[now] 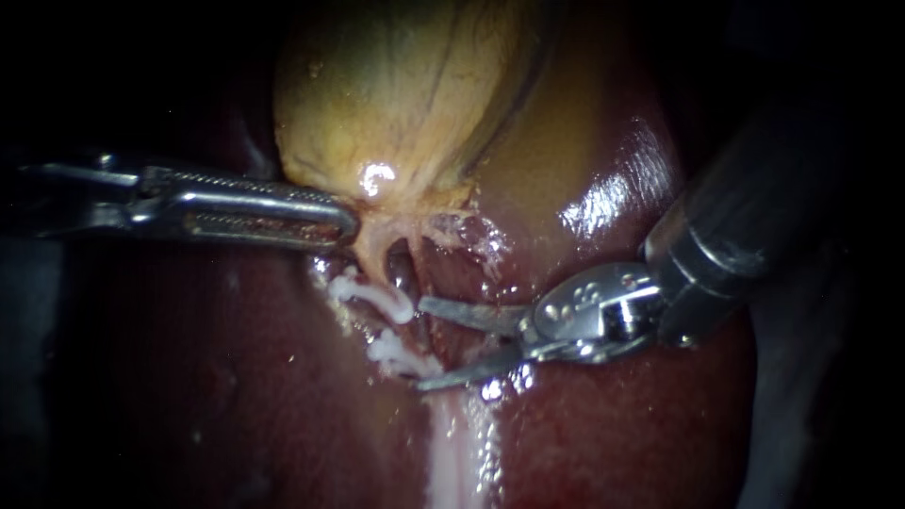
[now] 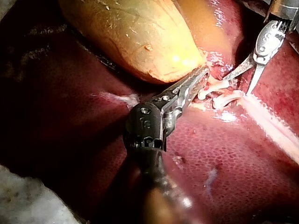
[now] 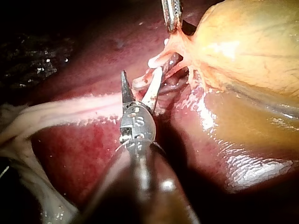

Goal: Go to the cutting position left tube

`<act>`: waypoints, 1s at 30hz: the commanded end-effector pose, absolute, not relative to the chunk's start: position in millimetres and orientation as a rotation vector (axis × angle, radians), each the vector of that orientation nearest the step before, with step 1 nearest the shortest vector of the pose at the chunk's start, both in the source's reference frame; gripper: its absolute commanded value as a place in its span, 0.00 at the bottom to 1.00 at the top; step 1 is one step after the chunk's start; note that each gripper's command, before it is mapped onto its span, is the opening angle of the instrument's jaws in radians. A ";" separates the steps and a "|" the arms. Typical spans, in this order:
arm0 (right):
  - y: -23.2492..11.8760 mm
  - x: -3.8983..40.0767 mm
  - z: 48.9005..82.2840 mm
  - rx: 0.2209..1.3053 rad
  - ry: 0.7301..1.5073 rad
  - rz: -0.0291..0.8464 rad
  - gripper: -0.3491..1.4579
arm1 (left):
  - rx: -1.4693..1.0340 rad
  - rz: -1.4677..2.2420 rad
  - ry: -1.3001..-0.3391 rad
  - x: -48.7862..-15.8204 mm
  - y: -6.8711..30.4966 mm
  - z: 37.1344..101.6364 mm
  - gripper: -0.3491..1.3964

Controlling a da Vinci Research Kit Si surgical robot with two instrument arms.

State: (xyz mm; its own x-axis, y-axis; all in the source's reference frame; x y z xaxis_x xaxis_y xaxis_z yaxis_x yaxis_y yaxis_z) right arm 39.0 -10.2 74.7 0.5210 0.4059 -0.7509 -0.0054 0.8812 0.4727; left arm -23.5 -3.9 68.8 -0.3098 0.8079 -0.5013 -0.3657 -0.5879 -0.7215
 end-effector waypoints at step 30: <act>-11.1 44.8 79.0 0.740 1.005 0.282 0.98 | -1.141 1.966 -0.629 -24.0 -4.1 68.7 0.00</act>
State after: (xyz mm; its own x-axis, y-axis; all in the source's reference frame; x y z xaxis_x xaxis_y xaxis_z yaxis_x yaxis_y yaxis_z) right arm 45.0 -11.3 79.1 0.5255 0.5365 -0.6603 0.1169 0.7232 0.6806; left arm -24.0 -4.1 68.6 -0.3087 0.8085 -0.5010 -0.3679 -0.5873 -0.7209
